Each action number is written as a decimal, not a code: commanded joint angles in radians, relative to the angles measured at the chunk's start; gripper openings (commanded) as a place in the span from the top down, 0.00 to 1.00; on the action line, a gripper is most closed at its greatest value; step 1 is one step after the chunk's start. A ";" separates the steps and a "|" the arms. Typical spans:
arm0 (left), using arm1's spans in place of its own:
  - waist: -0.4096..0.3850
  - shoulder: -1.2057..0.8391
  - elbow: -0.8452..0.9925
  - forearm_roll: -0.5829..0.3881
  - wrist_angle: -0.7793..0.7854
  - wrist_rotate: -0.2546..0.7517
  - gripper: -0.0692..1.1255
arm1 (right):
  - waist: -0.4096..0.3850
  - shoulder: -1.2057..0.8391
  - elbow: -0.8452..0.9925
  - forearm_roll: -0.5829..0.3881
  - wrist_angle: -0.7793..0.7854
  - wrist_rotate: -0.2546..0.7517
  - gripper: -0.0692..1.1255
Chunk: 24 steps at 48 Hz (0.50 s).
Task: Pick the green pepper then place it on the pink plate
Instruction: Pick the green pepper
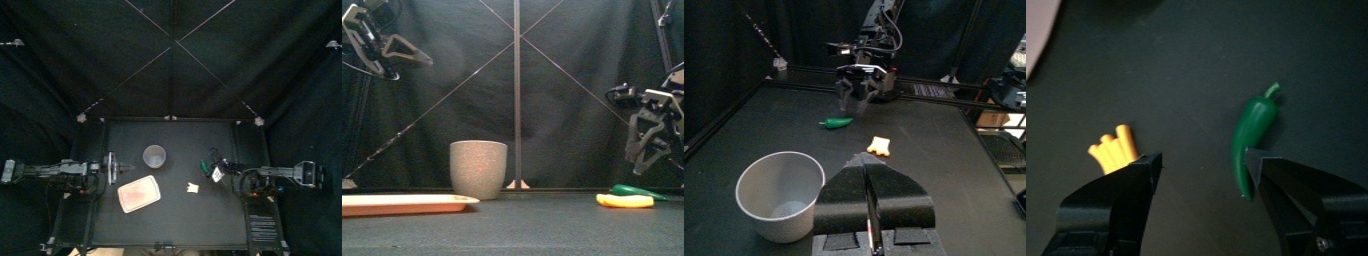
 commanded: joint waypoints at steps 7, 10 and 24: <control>0.002 0.005 -0.005 -0.002 -0.006 0.002 0.82 | -0.071 0.138 -0.064 -0.029 -0.057 0.002 0.12; 0.002 0.003 -0.002 -0.002 -0.006 0.000 0.82 | -0.080 0.172 -0.078 -0.031 -0.057 0.000 0.13; 0.000 0.003 0.021 -0.012 -0.011 -0.002 0.82 | -0.086 0.285 -0.130 -0.061 -0.055 0.002 0.15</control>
